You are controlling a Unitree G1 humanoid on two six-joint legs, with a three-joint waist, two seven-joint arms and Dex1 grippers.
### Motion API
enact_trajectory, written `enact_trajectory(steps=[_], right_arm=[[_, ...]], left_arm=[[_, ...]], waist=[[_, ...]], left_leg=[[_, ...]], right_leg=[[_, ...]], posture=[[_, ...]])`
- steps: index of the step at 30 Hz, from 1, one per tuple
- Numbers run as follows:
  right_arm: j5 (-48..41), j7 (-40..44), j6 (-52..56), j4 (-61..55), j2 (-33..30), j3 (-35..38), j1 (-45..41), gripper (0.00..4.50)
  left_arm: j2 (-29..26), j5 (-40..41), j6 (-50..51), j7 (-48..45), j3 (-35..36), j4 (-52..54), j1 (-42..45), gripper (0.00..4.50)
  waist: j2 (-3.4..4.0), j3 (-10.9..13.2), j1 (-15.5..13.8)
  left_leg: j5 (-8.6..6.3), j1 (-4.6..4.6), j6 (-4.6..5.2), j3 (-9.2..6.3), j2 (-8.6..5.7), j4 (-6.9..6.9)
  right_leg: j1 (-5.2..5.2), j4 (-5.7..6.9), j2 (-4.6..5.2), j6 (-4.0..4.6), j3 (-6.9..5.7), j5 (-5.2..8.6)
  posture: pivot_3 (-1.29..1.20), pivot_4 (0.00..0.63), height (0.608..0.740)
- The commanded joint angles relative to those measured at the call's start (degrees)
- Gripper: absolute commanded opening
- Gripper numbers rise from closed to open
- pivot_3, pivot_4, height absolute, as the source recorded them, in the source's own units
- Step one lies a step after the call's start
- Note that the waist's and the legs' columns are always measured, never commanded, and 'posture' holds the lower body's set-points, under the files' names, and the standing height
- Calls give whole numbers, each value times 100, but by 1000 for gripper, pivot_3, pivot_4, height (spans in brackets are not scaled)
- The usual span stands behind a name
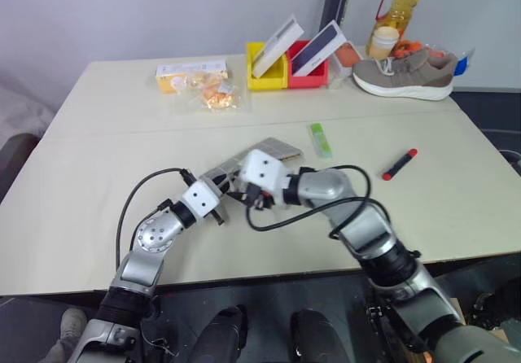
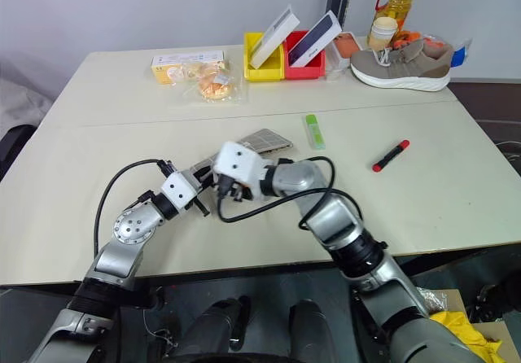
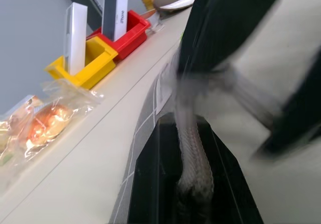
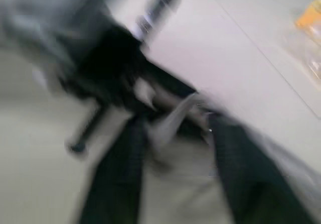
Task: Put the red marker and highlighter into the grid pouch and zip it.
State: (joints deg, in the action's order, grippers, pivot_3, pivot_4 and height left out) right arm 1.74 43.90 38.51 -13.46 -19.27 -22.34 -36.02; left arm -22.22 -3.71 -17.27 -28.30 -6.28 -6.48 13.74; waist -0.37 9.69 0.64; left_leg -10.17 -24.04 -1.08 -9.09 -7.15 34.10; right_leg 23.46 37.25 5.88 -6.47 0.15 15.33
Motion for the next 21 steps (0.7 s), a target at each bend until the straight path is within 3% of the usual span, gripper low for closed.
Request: enact_trajectory(steps=[1, 8, 16, 19, 21], right_arm=[[84, -548, 194, 210, -312, 863, 81, 3906], [-103, -1994, 195, 1932, 75, 2228, -237, 3906], [-360, -2708, -745, 4043, 425, 2823, -861, 3906], [-472, -2730, -933, 4281, 464, 2898, -919, 3035], [-513, -2726, -963, 4256, 470, 2903, -902, 1993]], left_arm=[[-67, 84, 132, 233, 335, 96, 27, 0], [104, 165, 528, 486, 458, 96, 87, 0], [218, 156, 591, 509, 389, 150, 83, 0], [230, 168, 604, 498, 394, 175, 58, 0], [270, 244, 663, 507, 438, 191, 40, 0]], waist=[[0, 0, 1], [1, 0, 31], [1, 0, 24], [1, 0, 28], [1, 0, 30]], left_leg=[[0, 0, 0, 0, 0, 0], [0, 2, 0, 4, 3, -5], [2, 2, -1, 9, 2, -4], [2, 1, -1, 11, 2, -4], [2, 2, -1, 11, 2, -4]], right_leg=[[2, 1, 0, 0, 0, 0], [2, 2, -1, 0, 2, 0], [0, 2, -1, 1, 4, -1], [1, 2, -1, 1, 5, -1], [1, 2, -1, 1, 5, -1]], posture=[[0, 150, 740], [0, 150, 740], [0, 150, 740], [0, 150, 740], [0, 150, 740]])
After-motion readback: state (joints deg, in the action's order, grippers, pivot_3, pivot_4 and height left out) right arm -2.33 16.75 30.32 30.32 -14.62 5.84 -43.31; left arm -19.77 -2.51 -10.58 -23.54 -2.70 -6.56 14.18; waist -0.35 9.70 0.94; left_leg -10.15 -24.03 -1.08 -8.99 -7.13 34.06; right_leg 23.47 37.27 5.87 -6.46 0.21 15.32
